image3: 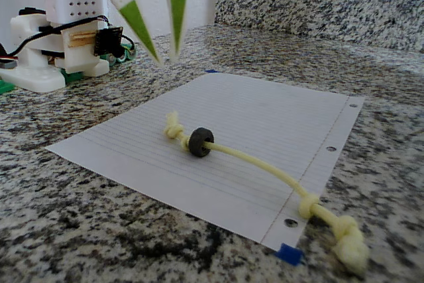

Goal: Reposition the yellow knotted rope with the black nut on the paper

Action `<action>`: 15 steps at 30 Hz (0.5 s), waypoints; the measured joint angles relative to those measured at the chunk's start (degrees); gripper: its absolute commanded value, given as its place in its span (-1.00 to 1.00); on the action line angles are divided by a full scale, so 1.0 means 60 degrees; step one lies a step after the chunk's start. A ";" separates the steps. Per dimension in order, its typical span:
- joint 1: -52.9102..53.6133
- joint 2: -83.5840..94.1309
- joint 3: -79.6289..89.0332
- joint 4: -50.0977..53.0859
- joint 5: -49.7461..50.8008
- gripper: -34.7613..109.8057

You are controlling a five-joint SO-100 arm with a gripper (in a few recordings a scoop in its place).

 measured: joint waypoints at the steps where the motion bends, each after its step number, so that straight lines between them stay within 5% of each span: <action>1: 0.0103 -0.0161 -0.0044 -0.0088 0.0176 -0.26; 15: 0.0322 -0.2256 -0.0132 -0.1553 0.2607 -0.01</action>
